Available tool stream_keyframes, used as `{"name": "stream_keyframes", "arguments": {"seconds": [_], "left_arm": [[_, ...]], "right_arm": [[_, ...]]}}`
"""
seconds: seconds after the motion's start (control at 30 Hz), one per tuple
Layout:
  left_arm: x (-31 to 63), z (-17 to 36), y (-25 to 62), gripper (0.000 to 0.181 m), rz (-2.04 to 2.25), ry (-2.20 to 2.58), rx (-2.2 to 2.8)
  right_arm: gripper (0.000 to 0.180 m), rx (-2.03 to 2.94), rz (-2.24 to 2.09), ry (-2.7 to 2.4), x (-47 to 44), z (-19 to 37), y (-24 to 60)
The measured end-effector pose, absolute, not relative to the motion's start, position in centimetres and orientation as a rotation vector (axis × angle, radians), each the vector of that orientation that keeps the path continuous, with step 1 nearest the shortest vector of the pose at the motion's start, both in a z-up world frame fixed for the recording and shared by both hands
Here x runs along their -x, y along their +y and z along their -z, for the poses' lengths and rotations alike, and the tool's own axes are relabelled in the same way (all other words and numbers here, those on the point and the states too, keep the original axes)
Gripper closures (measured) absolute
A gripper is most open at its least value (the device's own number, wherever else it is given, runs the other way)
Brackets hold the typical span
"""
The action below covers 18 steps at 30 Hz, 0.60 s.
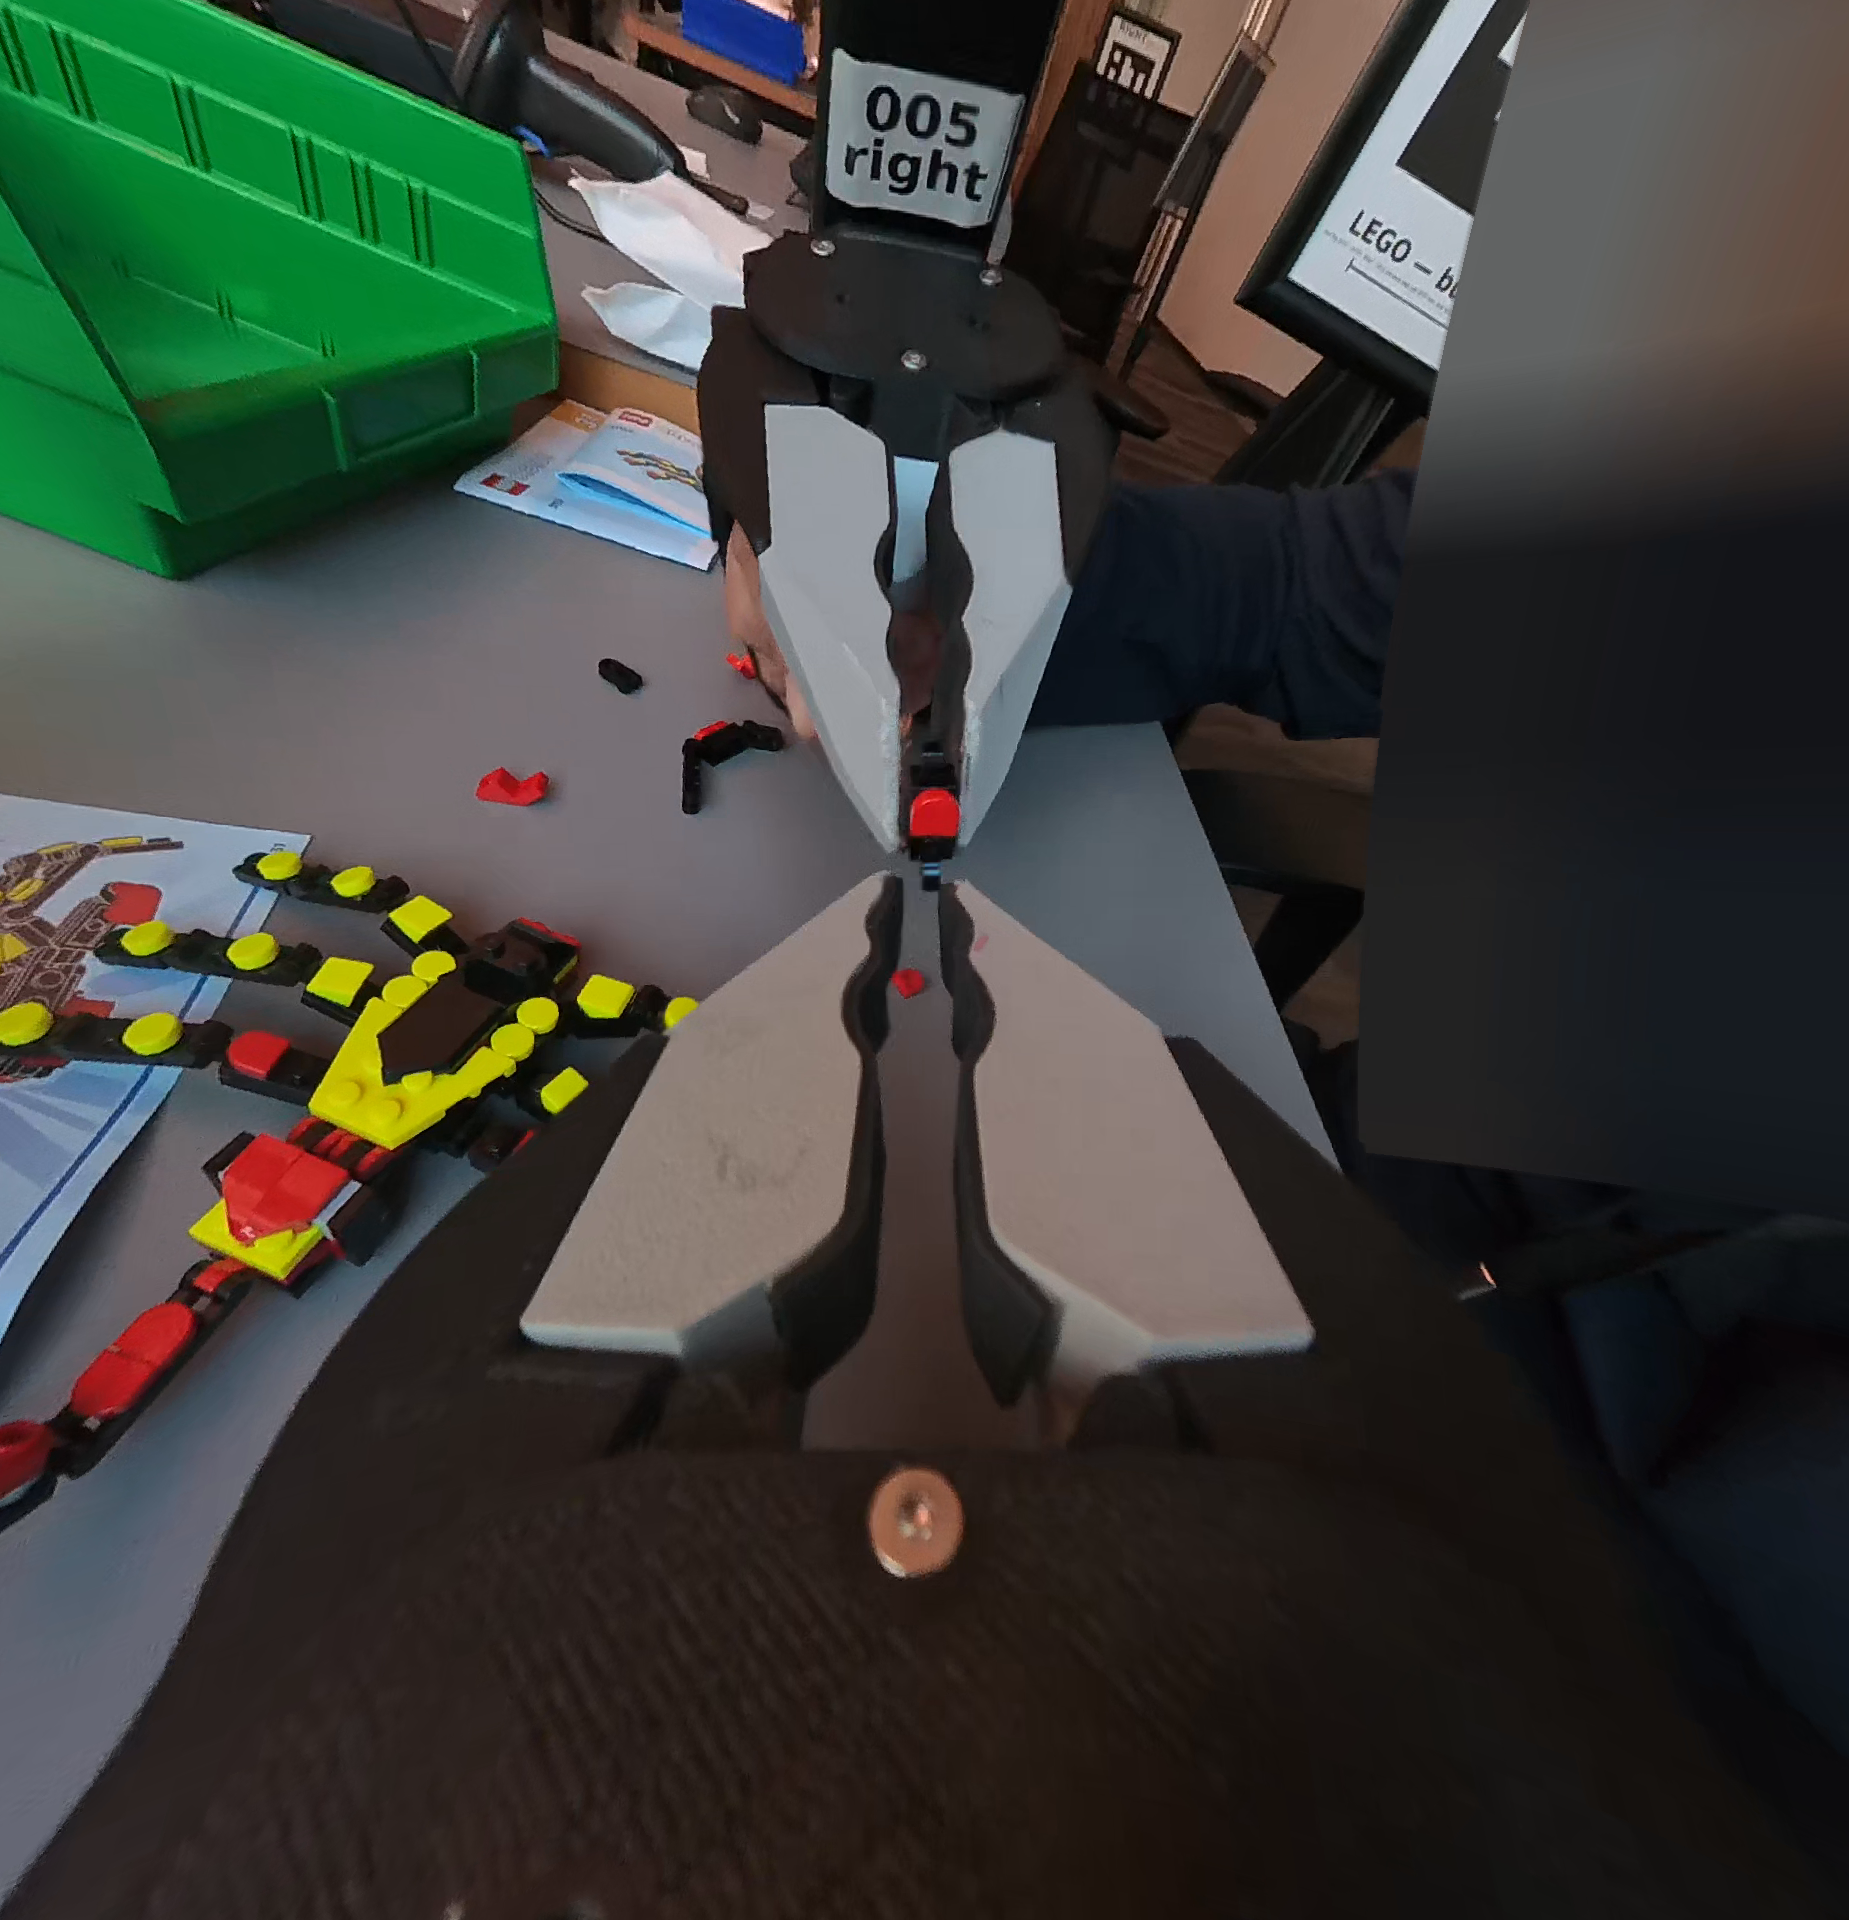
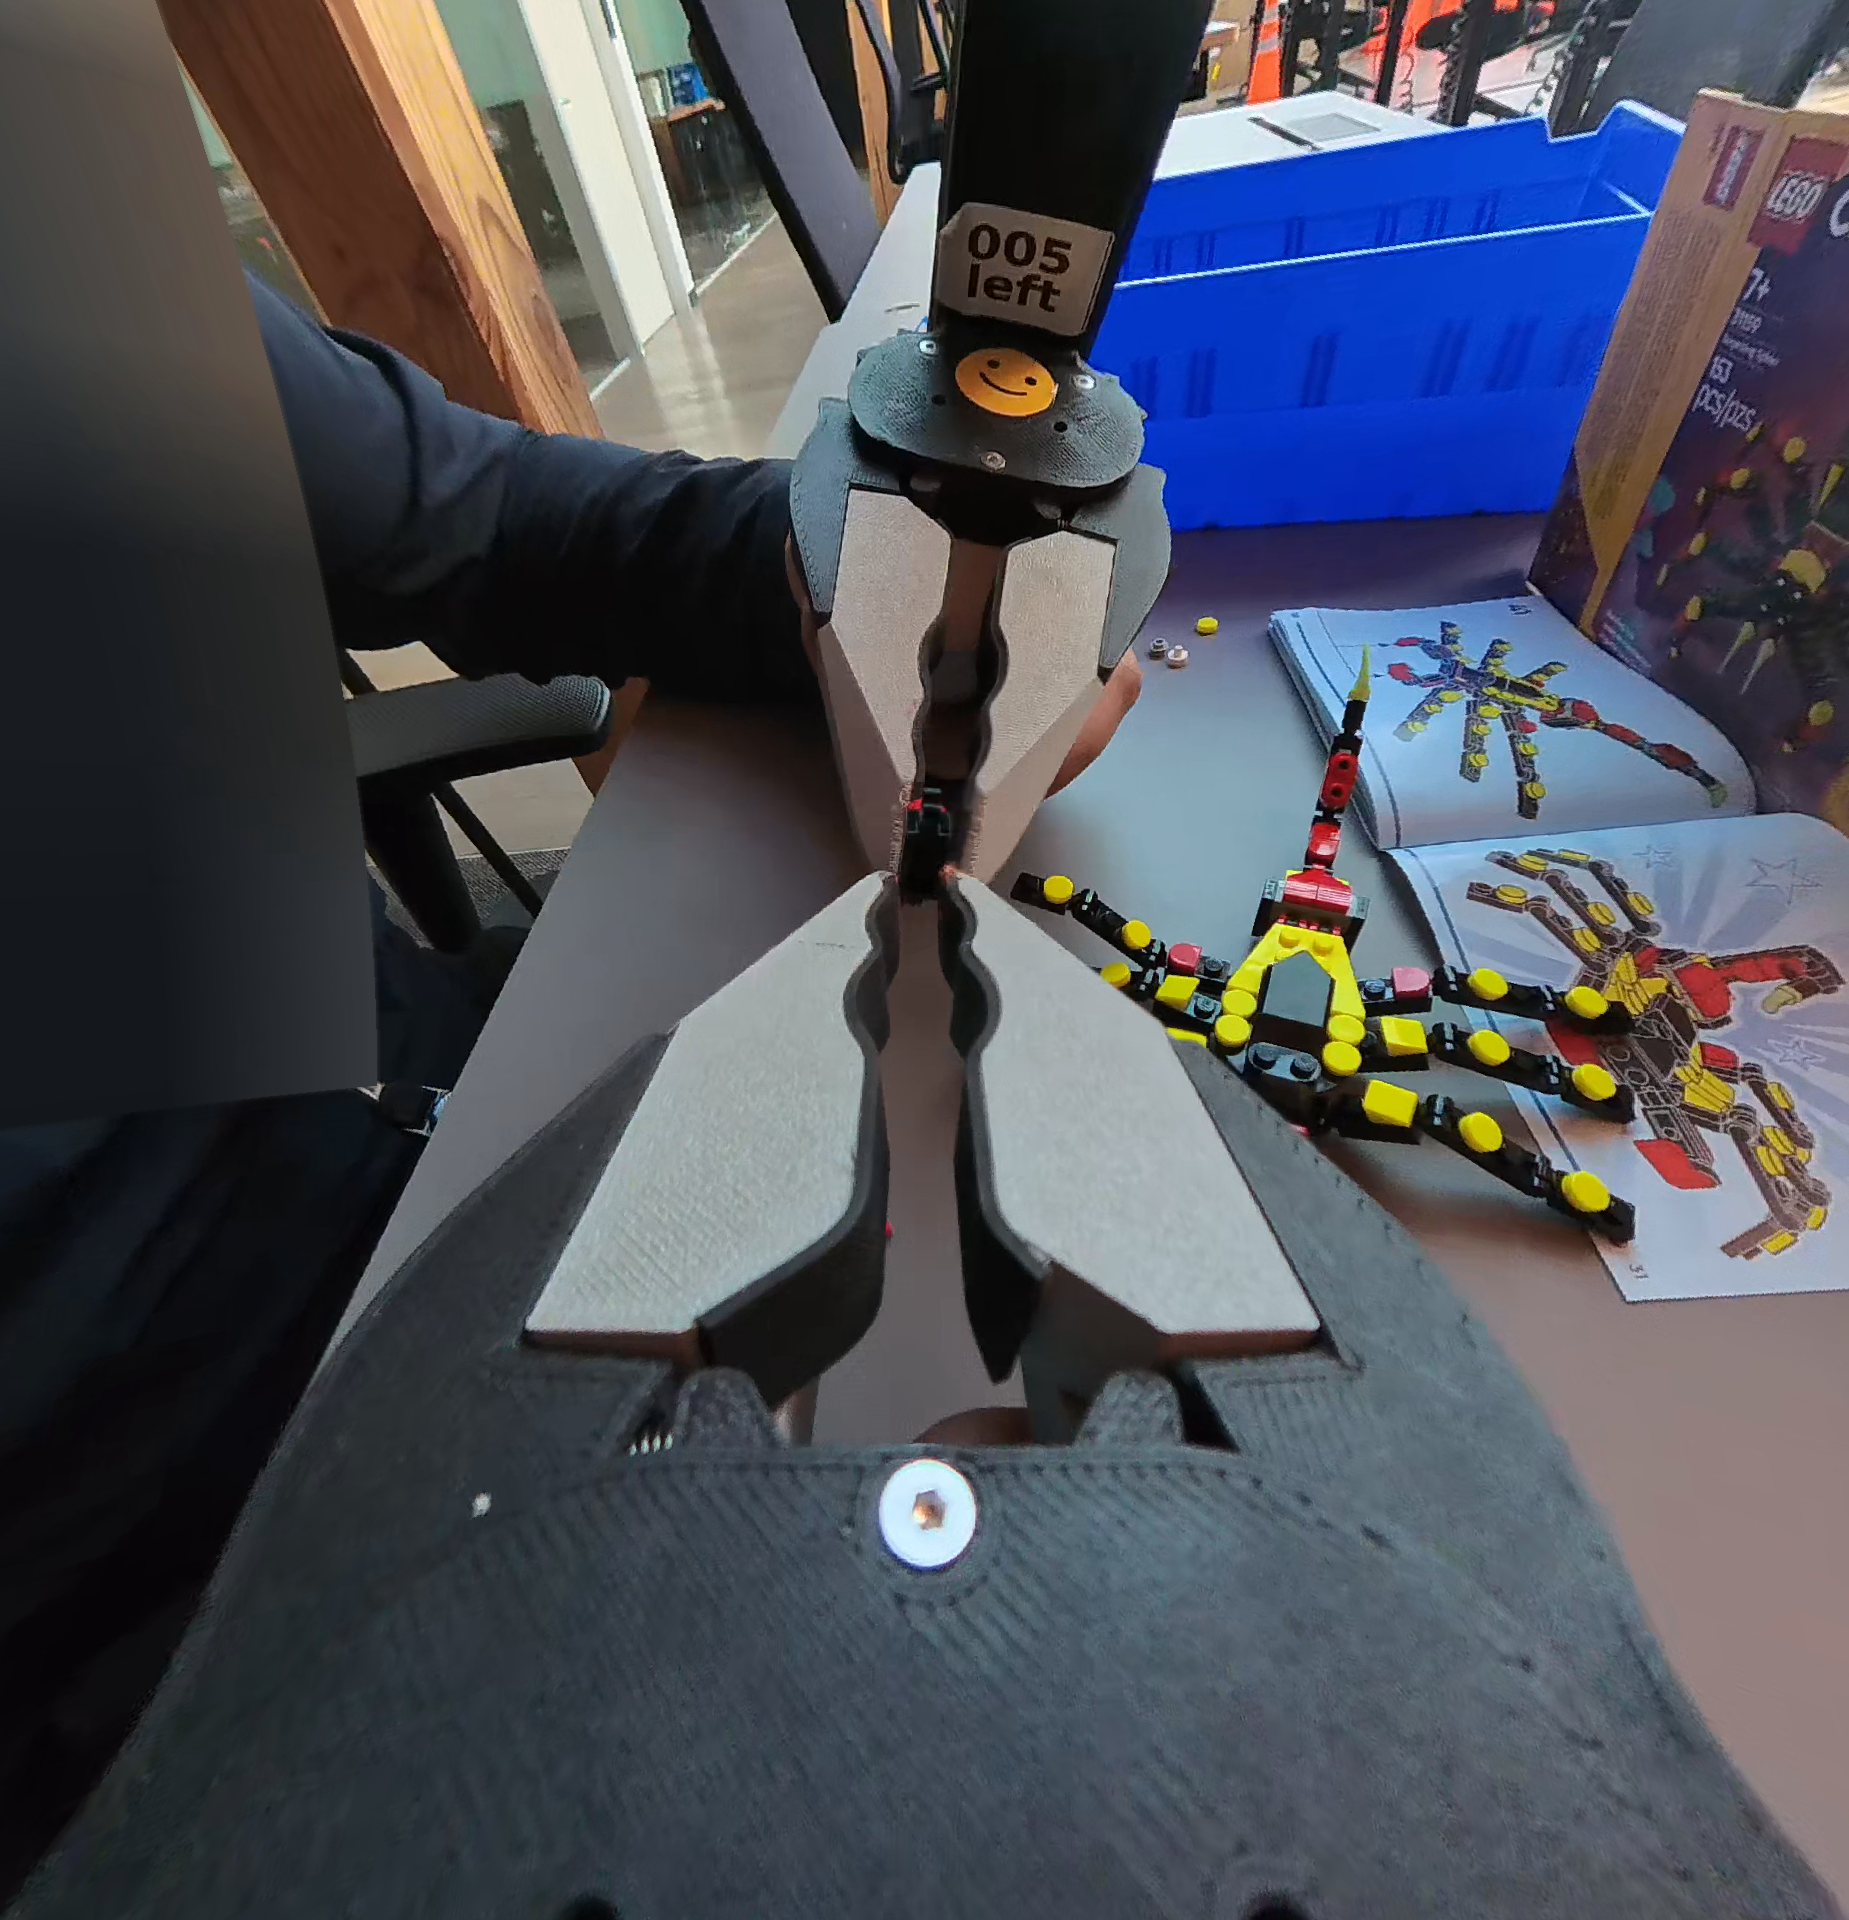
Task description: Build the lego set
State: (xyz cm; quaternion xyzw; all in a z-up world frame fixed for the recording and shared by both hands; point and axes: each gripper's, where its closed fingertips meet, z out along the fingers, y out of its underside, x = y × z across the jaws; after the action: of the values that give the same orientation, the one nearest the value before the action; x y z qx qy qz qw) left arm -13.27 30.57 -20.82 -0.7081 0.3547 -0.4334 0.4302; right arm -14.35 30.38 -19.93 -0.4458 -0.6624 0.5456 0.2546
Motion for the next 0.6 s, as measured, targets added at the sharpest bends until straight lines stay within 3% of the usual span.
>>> {"name": "stream_keyframes", "arguments": {"seconds": [0.2, 0.6], "left_arm": [[14.0, 19.3, 31.1, 0.164, 1.144, 0.794, 1.716], [13.8, 19.3, 31.2, 0.175, 1.113, 0.79, 1.727]], "right_arm": [[0.175, 1.243, -1.561, -1.771, 14.3, 19.8, 30.4], [0.176, 1.288, -1.669, -1.717, 14.8, 20.1, 30.4]]}}
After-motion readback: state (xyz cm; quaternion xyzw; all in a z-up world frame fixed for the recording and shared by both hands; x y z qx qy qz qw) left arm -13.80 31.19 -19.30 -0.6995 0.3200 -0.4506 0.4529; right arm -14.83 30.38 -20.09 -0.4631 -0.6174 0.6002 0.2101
